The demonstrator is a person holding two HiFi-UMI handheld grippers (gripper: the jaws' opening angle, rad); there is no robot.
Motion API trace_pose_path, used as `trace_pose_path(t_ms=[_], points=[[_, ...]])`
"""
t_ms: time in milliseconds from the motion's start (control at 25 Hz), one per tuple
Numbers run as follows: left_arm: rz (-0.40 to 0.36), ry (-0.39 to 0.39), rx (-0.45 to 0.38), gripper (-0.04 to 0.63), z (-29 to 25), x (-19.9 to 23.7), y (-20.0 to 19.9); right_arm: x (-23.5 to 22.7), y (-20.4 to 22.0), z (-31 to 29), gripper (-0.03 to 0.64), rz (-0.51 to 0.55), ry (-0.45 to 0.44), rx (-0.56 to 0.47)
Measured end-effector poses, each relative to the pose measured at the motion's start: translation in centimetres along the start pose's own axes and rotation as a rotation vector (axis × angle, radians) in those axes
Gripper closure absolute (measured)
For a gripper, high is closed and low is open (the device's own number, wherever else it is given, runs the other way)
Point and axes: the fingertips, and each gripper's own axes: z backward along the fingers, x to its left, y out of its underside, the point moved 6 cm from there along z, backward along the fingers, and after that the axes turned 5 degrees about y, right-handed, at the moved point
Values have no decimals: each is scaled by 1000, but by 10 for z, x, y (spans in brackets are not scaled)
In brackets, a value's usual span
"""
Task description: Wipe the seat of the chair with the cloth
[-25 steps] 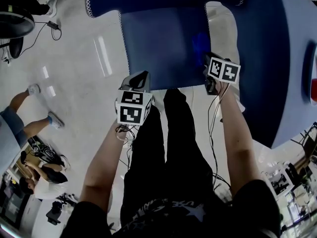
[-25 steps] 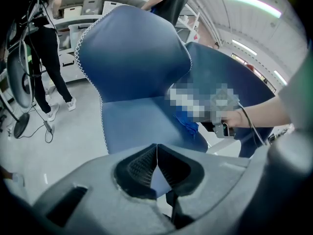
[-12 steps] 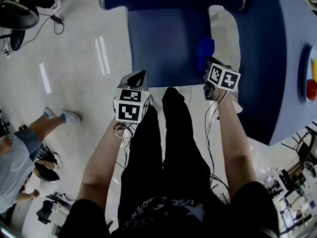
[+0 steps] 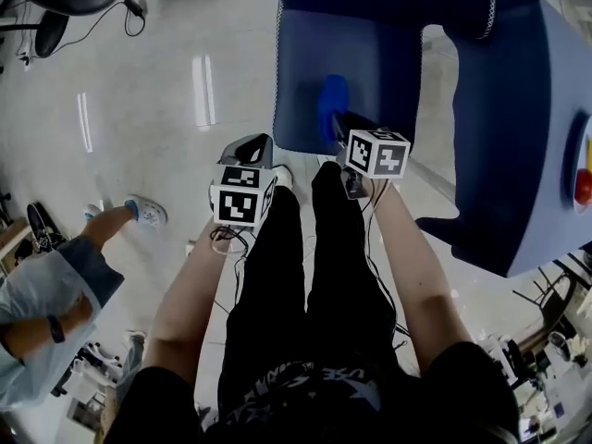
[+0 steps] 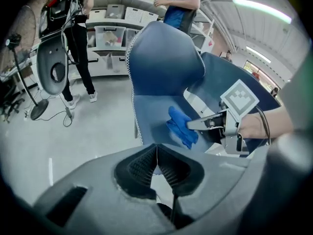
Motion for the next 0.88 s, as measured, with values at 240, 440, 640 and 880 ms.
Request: trace_pose_path(t_ms=[240,440,640,880], points=[[43,-26,25,574,4,11,20,64,29,-26,560,45,-129,79],[49,-15,43,574,5,4,32,81,53,-35,561,86,-133,137],[38,-5,59,574,1,2,31,69,61,-39,561,94,-91,167],[11,21,77,574,-11,-7,24,38,62,-31,561,61,-31,156]])
